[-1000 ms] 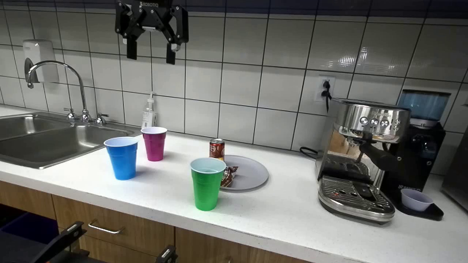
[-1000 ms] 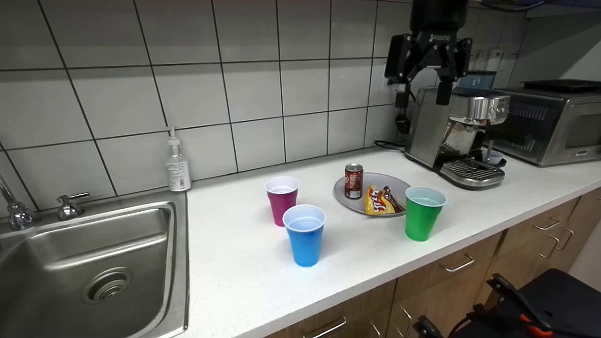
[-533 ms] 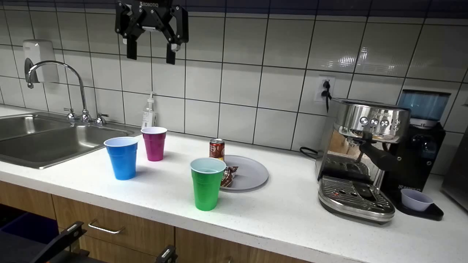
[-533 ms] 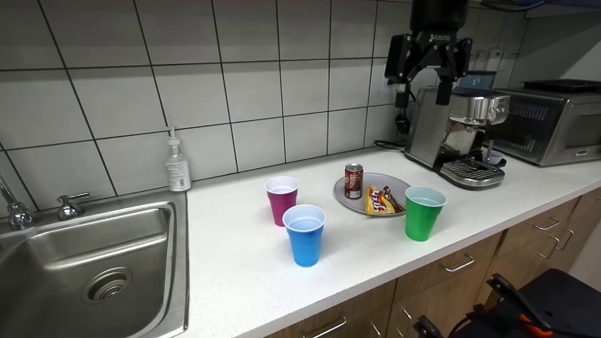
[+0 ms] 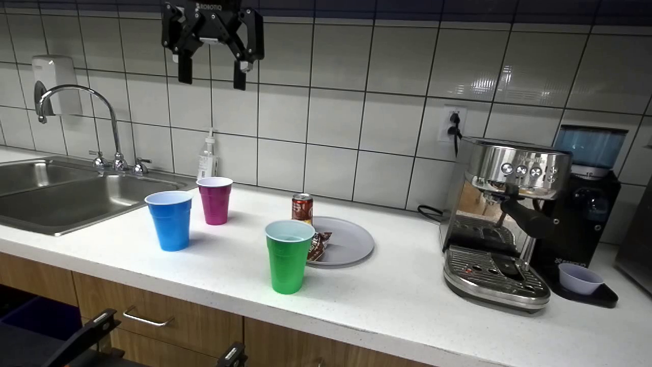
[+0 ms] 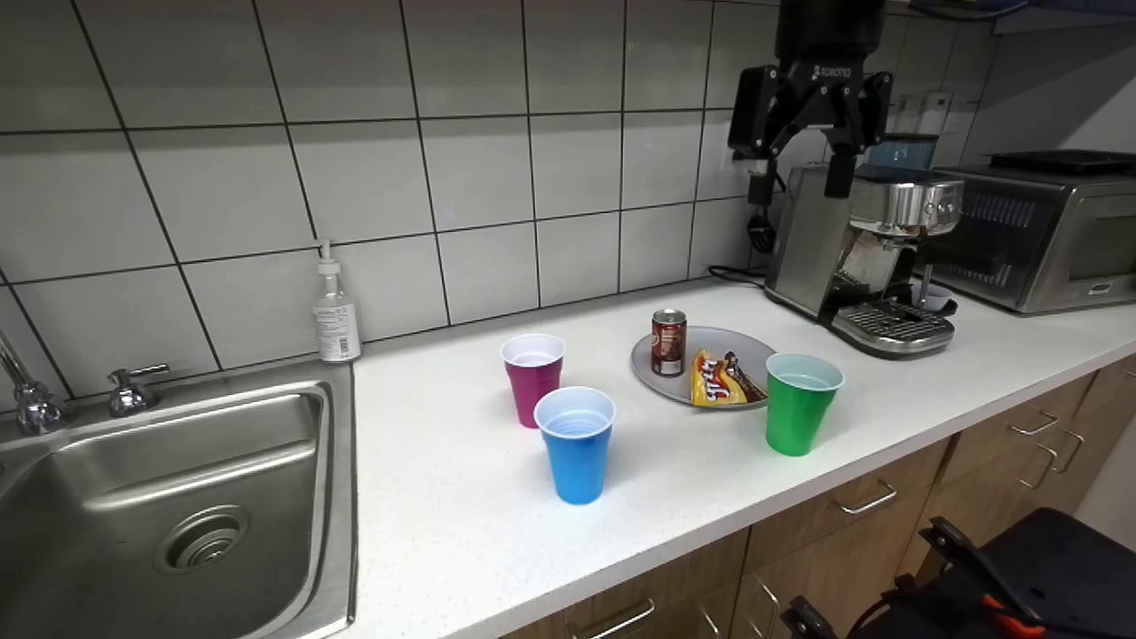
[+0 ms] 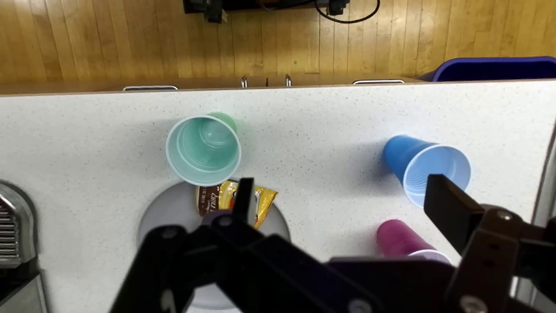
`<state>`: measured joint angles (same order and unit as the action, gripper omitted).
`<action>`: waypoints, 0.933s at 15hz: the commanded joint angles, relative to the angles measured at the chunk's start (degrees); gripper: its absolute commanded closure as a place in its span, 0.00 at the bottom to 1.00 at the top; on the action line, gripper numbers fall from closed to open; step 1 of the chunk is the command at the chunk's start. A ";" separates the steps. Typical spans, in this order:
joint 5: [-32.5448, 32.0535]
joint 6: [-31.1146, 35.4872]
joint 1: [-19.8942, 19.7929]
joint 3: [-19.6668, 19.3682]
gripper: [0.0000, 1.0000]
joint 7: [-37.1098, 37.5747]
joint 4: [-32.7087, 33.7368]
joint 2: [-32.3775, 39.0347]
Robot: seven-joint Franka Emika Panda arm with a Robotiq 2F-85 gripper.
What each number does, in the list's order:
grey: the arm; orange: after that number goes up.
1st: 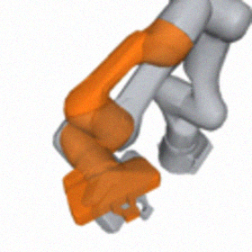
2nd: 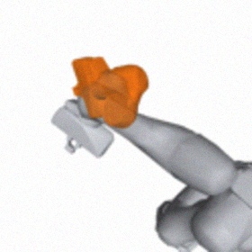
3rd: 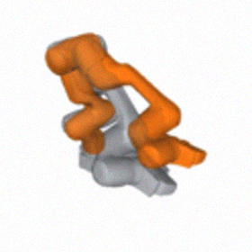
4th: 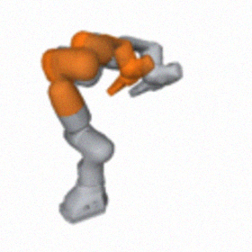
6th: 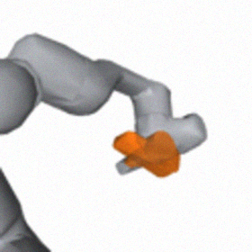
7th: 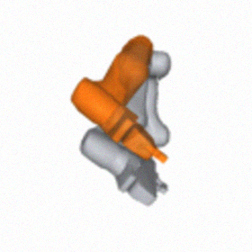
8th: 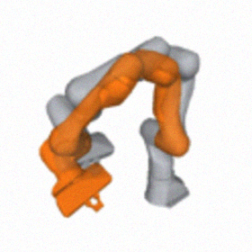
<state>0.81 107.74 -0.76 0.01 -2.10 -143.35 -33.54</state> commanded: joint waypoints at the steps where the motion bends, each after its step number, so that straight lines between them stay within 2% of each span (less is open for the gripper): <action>1: -3.52 3.88 -0.79 1.09 0.00 2.23 -2.18 -0.78; 7: -5.58 12.69 -0.93 1.03 0.00 4.68 -6.91 -0.68; 14: -5.84 19.44 -2.09 1.29 0.00 8.96 -9.85 2.82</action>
<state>-3.82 124.02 -1.19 0.03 3.73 -152.26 -32.26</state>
